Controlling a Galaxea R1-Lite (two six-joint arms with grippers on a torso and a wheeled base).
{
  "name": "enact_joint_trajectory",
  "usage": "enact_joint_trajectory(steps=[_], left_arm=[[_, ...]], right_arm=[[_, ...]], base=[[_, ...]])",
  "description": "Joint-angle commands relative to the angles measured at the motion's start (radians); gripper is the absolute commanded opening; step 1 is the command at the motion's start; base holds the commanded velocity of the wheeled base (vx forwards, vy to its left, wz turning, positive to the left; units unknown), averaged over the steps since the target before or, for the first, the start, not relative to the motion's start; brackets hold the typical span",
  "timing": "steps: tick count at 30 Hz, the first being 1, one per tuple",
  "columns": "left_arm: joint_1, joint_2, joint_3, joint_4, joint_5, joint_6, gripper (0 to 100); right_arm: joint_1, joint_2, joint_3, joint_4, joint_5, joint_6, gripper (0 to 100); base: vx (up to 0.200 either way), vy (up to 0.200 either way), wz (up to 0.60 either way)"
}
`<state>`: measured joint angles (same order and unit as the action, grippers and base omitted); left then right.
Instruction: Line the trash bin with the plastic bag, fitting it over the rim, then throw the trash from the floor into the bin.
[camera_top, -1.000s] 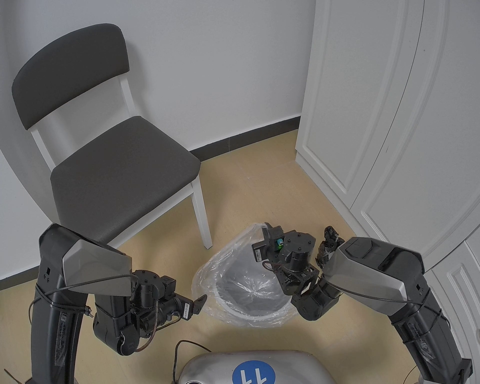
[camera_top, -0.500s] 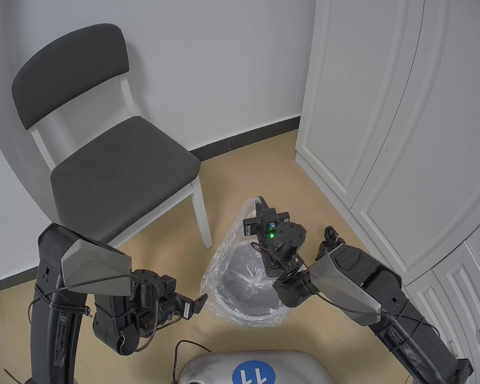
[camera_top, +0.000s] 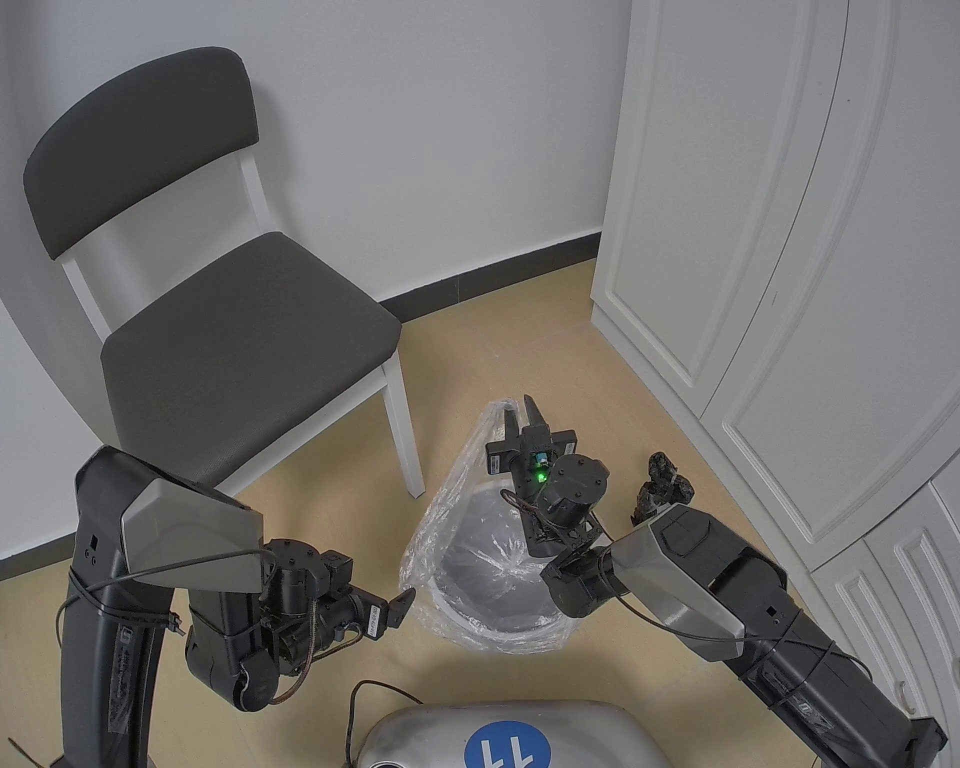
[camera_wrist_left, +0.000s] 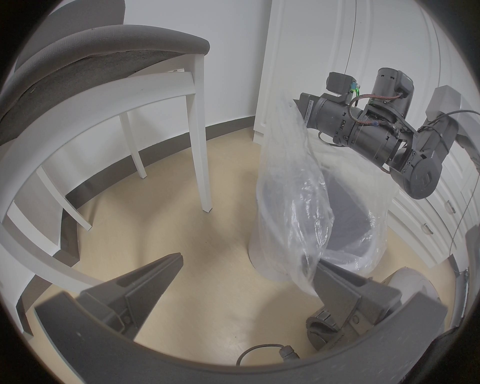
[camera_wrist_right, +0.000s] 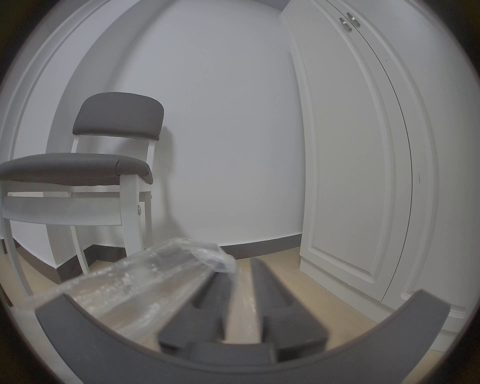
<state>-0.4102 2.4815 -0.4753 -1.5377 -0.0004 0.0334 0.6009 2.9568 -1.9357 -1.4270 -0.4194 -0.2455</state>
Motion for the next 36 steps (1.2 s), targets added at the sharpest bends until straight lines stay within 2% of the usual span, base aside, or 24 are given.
enact_joint_trajectory(steps=[1, 4, 7, 8, 9, 10, 11, 12, 13, 17, 21, 22, 29, 36], left_arm=[[-0.005, -0.003, 0.001, -0.001, 0.000, 0.000, 100], [-0.019, -0.029, 0.009, 0.001, 0.002, 0.000, 100], [-0.022, -0.052, 0.026, 0.001, 0.000, 0.000, 100], [-0.022, -0.052, 0.026, 0.001, 0.000, 0.000, 100], [-0.027, -0.069, 0.035, 0.001, 0.000, 0.000, 100], [-0.030, -0.075, 0.038, 0.001, 0.000, 0.000, 100], [-0.030, -0.075, 0.038, 0.001, 0.000, 0.000, 100], [-0.032, -0.082, 0.041, 0.001, 0.000, 0.000, 100], [-0.035, -0.084, 0.043, 0.001, 0.000, 0.000, 100], [-0.044, -0.087, 0.047, -0.001, 0.002, 0.000, 100], [-0.045, -0.087, 0.047, 0.001, 0.000, 0.000, 100], [-0.059, -0.088, 0.055, 0.001, 0.002, 0.000, 100], [-0.081, -0.088, 0.058, 0.001, 0.003, 0.000, 100], [-0.111, -0.078, 0.047, 0.001, 0.008, -0.004, 100]], right_arm=[[0.004, -0.002, 0.001, -0.024, 0.002, -0.005, 100], [0.010, -0.027, 0.026, -0.053, 0.002, -0.008, 100], [0.011, -0.097, 0.189, -0.102, 0.014, -0.023, 100], [0.011, -0.097, 0.189, -0.102, 0.014, -0.023, 100], [0.011, -0.182, 0.391, -0.130, 0.036, -0.026, 100], [0.013, -0.248, 0.518, -0.128, 0.065, -0.026, 100], [0.013, -0.248, 0.518, -0.128, 0.065, -0.026, 100], [0.013, -0.348, 0.699, -0.118, 0.123, -0.024, 100], [0.013, -0.389, 0.767, -0.107, 0.143, -0.024, 100], [0.008, -0.487, 0.908, -0.084, 0.156, -0.031, 100], [0.008, -0.490, 0.914, -0.082, 0.156, -0.031, 100], [0.008, -0.614, 1.146, -0.009, 0.156, -0.146, 100], [-0.003, -0.657, 1.226, 0.013, 0.156, -0.178, 100], [-0.092, -0.685, 1.247, 0.177, 0.154, -0.235, 100]], base=[[0.000, 0.000, 0.00], [0.000, 0.000, 0.00], [0.000, 0.000, 0.00], [0.000, 0.000, 0.00], [0.000, 0.000, 0.00], [0.000, 0.000, 0.00], [0.000, 0.000, 0.00], [0.000, 0.000, 0.00], [0.000, 0.000, 0.00], [0.000, 0.000, 0.00], [0.000, 0.000, 0.00], [0.000, 0.000, 0.00], [0.000, 0.000, 0.00], [0.000, 0.000, 0.00]])
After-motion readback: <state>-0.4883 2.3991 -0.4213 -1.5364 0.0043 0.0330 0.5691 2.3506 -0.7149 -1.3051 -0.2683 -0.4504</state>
